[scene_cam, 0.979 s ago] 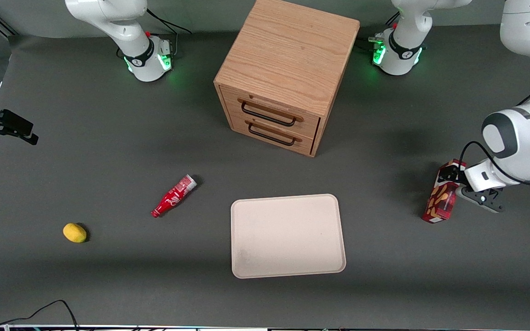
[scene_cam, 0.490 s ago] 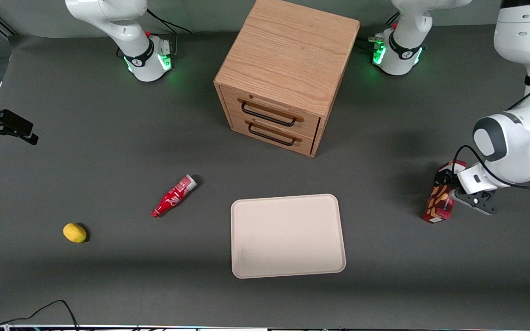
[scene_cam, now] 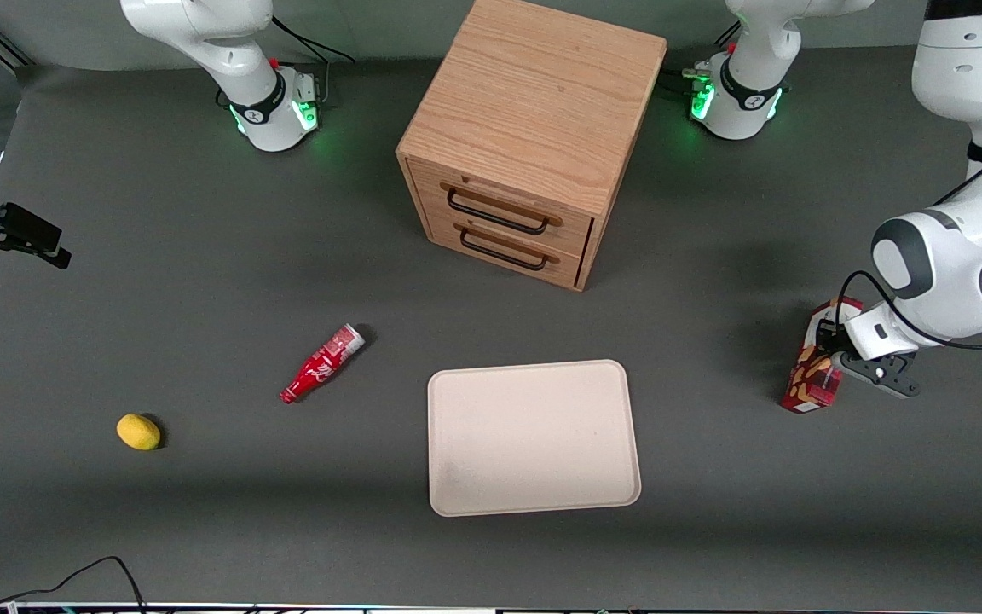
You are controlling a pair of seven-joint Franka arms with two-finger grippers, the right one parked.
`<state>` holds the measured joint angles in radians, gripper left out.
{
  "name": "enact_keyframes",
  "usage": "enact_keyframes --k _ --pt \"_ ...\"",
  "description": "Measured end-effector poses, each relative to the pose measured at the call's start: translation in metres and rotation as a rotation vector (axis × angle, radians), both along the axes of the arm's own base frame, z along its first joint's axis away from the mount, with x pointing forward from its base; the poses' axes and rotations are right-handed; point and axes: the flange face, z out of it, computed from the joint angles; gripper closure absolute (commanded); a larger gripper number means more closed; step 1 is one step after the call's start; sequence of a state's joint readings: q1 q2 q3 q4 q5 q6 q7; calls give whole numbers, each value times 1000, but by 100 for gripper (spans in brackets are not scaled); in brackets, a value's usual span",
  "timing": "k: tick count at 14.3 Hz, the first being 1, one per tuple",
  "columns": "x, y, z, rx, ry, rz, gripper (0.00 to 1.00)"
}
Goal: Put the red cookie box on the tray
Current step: 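Close the left gripper on the cookie box's white end, then lift the cookie box upright and carry it toward the white tray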
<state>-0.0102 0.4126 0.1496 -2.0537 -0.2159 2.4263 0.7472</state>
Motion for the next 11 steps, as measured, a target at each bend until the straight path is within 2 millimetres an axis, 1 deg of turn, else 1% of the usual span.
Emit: enact_keyframes --k 2,3,4,5,6,7,9,11 --pt "3 0 5 0 -11 0 100" --pt "7 0 12 -2 -20 1 100" --pt "11 -1 24 -9 -20 1 100" --pt "15 -2 40 -21 -13 2 100" --pt "20 -3 63 -35 -3 7 100" --pt "25 -3 90 -50 8 16 100" --pt "31 -5 148 -70 37 39 100" --pt "33 -9 208 -60 84 75 100"
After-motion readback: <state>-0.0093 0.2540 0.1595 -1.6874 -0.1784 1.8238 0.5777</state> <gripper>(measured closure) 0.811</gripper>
